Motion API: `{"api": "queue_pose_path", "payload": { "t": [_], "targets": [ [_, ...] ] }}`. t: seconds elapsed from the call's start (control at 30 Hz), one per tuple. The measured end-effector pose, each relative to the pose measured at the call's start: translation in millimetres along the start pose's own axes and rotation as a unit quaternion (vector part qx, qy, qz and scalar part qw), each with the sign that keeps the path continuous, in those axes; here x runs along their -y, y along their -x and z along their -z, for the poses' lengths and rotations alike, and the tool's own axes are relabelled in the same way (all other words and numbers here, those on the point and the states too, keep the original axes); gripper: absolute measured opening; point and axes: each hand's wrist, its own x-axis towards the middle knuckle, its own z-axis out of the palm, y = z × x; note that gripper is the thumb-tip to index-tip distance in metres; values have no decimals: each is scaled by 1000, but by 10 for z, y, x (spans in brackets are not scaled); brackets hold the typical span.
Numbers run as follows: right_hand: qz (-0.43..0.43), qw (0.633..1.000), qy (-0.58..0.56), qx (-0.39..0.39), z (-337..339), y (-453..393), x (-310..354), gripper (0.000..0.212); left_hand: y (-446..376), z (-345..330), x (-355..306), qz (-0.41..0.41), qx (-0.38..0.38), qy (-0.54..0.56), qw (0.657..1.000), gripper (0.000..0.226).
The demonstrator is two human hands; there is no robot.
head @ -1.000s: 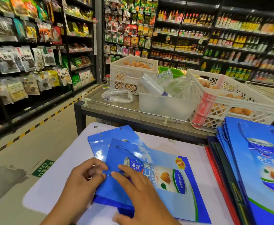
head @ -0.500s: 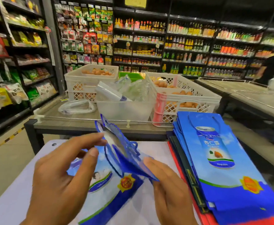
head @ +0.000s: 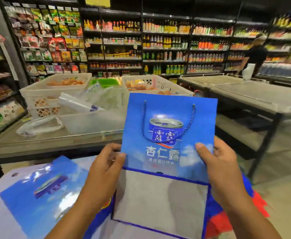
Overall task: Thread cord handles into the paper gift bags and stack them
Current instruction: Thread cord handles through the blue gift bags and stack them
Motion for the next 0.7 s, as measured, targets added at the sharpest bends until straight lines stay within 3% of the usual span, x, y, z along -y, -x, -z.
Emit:
{"api": "queue_pose_path", "payload": {
  "t": [0.03, 0.1, 0.17, 0.3, 0.5, 0.7],
  "targets": [
    [-16, 1000, 8, 5, 86, -77, -60, 20, -23, -65, -12, 10, 20, 12, 1000, 4],
    [-28, 998, 47, 11, 265, -245, -188, 11, -81, -190, 30, 30, 45, 12, 998, 33],
    [-22, 993, 117, -1, 398, -439, -271, 17, -152, -331, 113, 46, 61, 8, 997, 47],
    [-21, 973, 230, -15, 560, -792, -168, 14, -320, -648, -31, 92, 85, 9, 992, 36],
    [9, 896, 444, -14, 633, -1344, -192, 38, -718, -1045, -177, 111, 69, -49, 990, 34],
    [-40, 788, 611, 64, 628, -1580, -727, 53, -860, -1373, 119, 51, 84, -240, 966, 41]
  ]
}}
